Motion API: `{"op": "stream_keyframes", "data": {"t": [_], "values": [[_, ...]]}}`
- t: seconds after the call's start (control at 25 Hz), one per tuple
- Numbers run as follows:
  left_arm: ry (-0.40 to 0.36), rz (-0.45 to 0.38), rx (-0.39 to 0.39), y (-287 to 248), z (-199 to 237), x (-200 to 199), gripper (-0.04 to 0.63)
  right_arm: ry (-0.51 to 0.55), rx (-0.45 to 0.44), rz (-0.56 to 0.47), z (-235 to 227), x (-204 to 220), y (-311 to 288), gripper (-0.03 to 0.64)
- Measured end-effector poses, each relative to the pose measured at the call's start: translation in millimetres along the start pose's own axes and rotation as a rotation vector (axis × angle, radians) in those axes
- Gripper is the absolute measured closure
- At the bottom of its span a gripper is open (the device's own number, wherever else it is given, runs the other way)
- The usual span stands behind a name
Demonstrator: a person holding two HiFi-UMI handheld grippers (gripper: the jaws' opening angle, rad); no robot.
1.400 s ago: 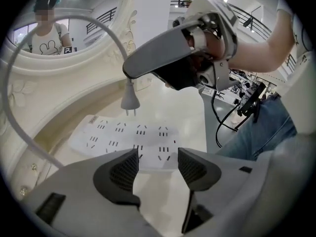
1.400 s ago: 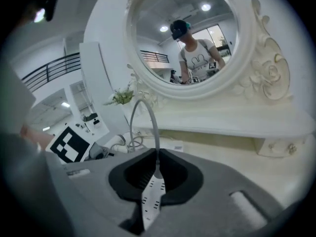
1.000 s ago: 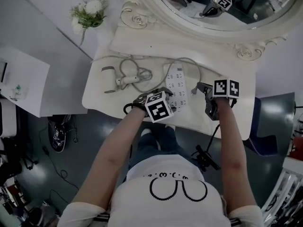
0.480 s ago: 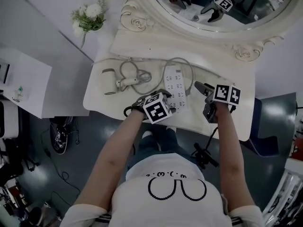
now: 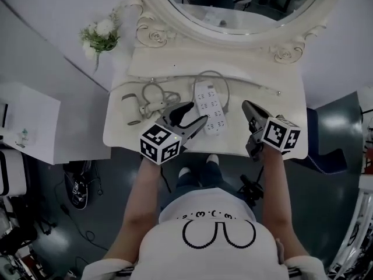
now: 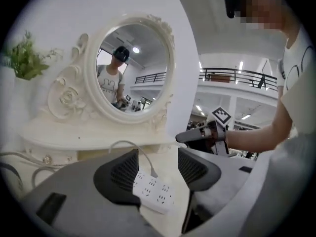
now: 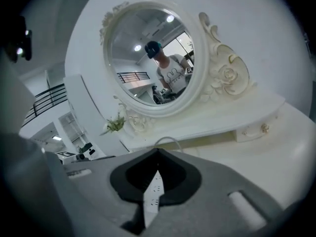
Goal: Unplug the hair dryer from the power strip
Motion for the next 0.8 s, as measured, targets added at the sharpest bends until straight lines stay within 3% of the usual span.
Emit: {"op": "stream_keyframes", "data": {"t": [0.12,0.28,0.32,0.36,0.4,0.52,0.8], "values": [[-0.03,-0.099,-0.054,24,-2,-14,0.353,0.103,0.017,-0.084,31,3,13,0.617],[-0.09,-0.191,-0.136,51,-2,-29,0.368,0.388,0.114,-0.156,72,15,28,0.617],[-0.115,-0.207,-0.172,59,-2,-31,0.391,0.452,0.141,-0.167,81,19,31,0.617],[-0.129,-0.224,-0.217,67,-1,-32,0.46,0.498,0.163,-0.182,89,23,35,0.617],[-0.133,-0.242,-0.261,75,0,-34,0.6,0.524,0.177,-0.201,97,26,40,0.617],[-0.156,-0.285,-0.322,92,-3,-39,0.598,0.551,0.192,-0.255,113,33,55,0.617],[-0.21,-0.397,-0.344,114,-26,-58,0.598,0.599,0.168,-0.318,133,21,84,0.617]]}}
Point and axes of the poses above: the fingertips, and each gripper's own axes: y backward along the fingers, z to its left, x out of its underside, the point moved 7 cm from there along y, backward along the fingers, and after that the axes turned 10 degrees about -x, right-handed, at the moved point
